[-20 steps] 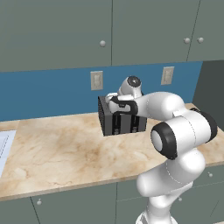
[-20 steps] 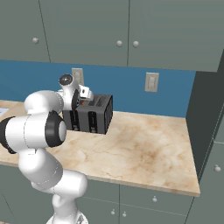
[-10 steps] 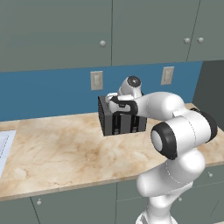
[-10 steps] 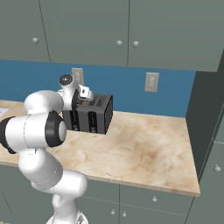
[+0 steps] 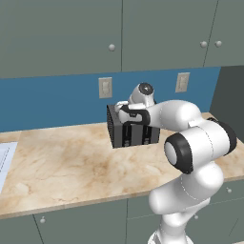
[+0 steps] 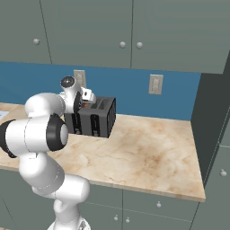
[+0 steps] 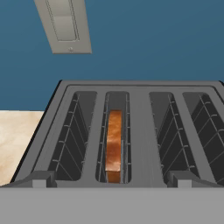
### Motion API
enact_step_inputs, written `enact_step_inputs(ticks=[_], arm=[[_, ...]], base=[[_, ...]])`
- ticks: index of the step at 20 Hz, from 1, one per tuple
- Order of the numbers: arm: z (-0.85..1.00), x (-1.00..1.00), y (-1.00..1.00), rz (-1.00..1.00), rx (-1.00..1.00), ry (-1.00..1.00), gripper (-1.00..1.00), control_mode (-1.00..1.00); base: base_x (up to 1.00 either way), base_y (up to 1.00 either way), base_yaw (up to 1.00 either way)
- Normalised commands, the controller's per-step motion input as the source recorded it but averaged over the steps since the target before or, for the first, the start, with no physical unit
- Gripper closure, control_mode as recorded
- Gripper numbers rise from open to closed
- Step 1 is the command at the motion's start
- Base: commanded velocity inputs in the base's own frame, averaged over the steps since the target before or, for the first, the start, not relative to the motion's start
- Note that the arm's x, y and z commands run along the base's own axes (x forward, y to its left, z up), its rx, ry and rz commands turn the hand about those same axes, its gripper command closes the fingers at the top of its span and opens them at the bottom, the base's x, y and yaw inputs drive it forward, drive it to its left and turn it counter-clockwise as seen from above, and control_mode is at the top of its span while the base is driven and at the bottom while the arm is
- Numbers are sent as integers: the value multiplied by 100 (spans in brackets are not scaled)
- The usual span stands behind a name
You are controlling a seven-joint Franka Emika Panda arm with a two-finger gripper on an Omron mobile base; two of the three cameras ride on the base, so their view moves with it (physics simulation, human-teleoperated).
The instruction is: Start the toaster. Once the lever pops up, take the bread to the plate on the dining counter.
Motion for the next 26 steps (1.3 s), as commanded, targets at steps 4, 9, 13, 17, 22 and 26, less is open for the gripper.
enact_step_inputs(ticks=[4, 9, 13, 17, 22, 26], arm=[[0, 0, 0, 0, 0, 0, -100, -100], [0, 0, 0, 0, 0, 0, -100, -100], [0, 0, 0, 0, 0, 0, -100, -100], [0, 0, 0, 0, 0, 0, -100, -100], [0, 0, 0, 0, 0, 0, -100, -100], [0, 0, 0, 0, 0, 0, -100, -100]], base=[[0, 0, 0], [0, 0, 0], [0, 0, 0], [0, 0, 0], [0, 0, 0], [0, 0, 0]])
